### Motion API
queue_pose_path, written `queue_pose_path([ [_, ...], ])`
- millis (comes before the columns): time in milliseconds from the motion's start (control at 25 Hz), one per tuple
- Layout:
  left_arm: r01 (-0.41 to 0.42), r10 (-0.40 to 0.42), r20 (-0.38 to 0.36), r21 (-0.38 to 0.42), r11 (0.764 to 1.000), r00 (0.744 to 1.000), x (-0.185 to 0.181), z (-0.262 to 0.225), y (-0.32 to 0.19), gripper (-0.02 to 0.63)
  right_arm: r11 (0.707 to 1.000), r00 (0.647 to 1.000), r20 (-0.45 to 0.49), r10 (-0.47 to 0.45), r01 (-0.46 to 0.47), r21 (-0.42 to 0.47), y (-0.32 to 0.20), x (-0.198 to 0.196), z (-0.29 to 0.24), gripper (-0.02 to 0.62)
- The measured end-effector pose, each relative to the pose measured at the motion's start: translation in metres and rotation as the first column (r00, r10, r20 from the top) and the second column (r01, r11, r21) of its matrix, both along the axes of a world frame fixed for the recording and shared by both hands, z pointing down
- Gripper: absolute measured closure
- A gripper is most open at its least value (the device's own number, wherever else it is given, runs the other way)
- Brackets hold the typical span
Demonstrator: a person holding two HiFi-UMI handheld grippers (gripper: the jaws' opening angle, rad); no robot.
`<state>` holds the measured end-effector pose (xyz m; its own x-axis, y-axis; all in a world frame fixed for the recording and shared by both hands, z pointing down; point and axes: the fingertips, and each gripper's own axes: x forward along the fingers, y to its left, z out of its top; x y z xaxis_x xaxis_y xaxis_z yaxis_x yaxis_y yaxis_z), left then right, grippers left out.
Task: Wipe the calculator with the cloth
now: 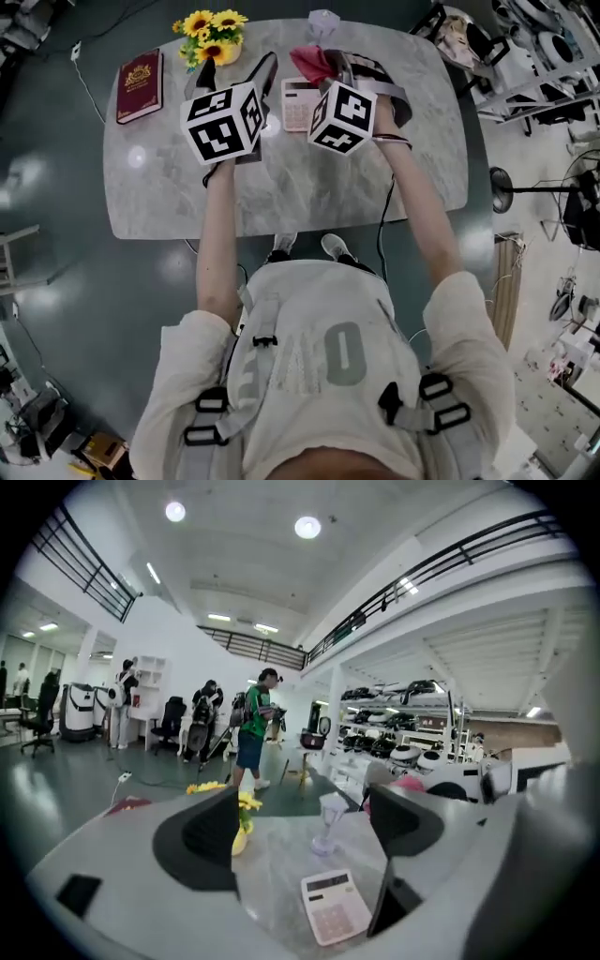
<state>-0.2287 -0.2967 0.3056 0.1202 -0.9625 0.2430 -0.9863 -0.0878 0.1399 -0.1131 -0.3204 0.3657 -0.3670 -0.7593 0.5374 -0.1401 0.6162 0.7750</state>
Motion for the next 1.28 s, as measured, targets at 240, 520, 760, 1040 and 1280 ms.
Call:
queue_pose_path([
  [240, -0.053, 0.045, 0.039, 0.243, 0.969, 0.998, 0.038, -0.083, 0.042, 0.372, 0.991, 0.942, 0.330, 0.052, -0.088, 0.096, 0.027, 0.039, -0.091, 0.540],
  [520, 0.006, -0.034, 0.062, 0.407, 0.913, 0.998, 0.061, -0.113, 0.100, 0.562, 0.973, 0.822, 0.567, 0.059, -0.176, 0.153, 0.080, 0.078, -0.128, 0.540],
  [760, 0.009, -0.084, 0.168, 0.407, 0.913, 0.982, 0.070, -0.100, 0.129, 0.584, 0.969, 0.710, 0.694, 0.119, -0.236, 0.075, 0.118, 0.100, -0.117, 0.540],
  [1040, 0.001, -0.085, 0.201, 0.384, 0.923, 0.976, 0.068, -0.083, 0.133, 0.584, 0.967, 0.565, 0.793, 0.228, -0.224, -0.118, 0.135, 0.108, -0.088, 0.541],
  [1280, -0.005, -0.080, 0.205, 0.383, 0.924, 0.975, 0.065, -0.080, 0.133, 0.584, 0.965, 0.542, 0.806, 0.236, -0.225, -0.131, 0.136, 0.108, -0.089, 0.541],
])
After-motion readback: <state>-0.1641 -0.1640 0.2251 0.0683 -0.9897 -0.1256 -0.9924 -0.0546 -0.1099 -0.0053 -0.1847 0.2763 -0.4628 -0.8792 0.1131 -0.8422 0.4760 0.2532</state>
